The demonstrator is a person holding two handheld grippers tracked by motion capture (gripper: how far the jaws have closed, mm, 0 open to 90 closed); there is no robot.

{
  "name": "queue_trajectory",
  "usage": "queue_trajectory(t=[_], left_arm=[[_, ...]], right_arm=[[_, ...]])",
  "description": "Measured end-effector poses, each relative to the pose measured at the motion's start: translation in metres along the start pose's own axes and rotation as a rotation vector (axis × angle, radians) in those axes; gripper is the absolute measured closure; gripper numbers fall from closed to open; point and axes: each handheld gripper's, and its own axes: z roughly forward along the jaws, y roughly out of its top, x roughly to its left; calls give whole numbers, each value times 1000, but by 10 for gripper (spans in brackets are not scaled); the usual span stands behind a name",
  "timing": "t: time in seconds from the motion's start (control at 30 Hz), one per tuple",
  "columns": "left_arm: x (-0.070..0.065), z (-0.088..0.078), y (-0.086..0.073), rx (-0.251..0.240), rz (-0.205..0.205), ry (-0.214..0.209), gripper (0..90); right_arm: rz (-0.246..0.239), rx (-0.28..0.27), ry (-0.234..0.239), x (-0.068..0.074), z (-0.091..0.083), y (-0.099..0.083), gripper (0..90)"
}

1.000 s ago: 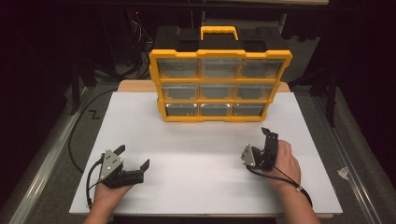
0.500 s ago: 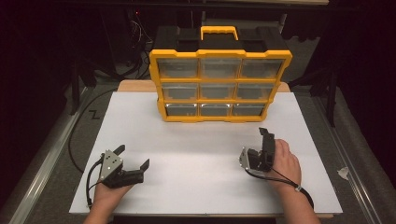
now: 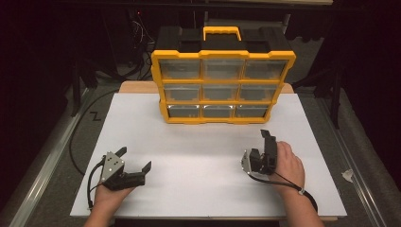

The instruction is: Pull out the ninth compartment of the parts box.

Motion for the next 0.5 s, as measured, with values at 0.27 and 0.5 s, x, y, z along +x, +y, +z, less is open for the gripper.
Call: queue_trajectory(t=[0.27,0.5], left_arm=[[0,0,1,4,5,-10,2],[1,-1,1,-1,3,-10,2]], right_arm=[[-9,-5,-39,5,-1,8,234],[-4,-11,-88,5,1,13,310]])
